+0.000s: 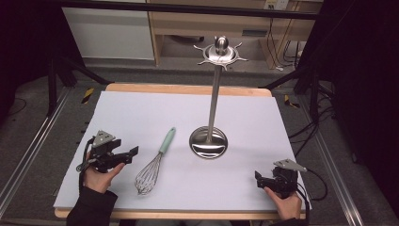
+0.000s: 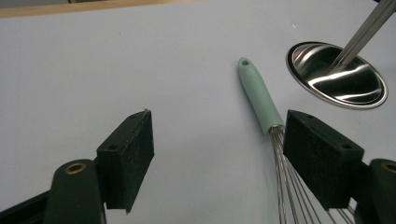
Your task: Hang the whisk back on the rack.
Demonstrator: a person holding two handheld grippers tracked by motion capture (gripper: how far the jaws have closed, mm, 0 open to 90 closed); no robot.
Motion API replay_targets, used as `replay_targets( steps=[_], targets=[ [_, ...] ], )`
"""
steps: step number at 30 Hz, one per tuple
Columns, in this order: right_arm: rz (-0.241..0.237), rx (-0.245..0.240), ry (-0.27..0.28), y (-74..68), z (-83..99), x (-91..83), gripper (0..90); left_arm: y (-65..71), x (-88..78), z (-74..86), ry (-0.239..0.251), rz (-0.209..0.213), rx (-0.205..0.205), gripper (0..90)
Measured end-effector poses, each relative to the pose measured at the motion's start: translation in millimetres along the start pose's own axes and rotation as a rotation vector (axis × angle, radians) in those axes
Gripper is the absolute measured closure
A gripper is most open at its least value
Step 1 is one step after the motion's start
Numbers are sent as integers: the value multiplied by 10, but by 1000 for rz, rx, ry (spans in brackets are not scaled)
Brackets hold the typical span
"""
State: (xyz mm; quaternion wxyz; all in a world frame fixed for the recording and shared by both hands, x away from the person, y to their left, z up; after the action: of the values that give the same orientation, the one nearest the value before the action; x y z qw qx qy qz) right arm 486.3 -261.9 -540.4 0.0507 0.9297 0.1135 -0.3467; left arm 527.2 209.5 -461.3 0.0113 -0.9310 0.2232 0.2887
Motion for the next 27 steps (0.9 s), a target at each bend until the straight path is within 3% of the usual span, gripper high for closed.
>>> replay_targets(
  steps=[5,19,27],
  targets=[
    [4,-1,4,4,-1,-14,81,91,24,-141,4,19,18,243],
    [-3,-15,6,-22,-13,-20,74,321,55,-462,-24,17,100,251],
    [-11,-15,5,-32,-18,-20,70,390,115,-514,-63,16,140,249]
  ],
)
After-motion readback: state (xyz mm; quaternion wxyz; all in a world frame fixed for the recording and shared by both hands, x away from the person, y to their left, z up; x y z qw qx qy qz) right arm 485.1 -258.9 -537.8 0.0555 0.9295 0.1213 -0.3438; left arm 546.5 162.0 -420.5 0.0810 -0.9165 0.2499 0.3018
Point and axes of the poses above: each handheld gripper's, and its own axes: x roughly forward along the jaws, z roughly out of its underside, y roughly to its right, the point moved 10 cm from there along x, roughly forward along the jaws, and after that the axes turned 1 degree about -x, right-handed, at the moved point
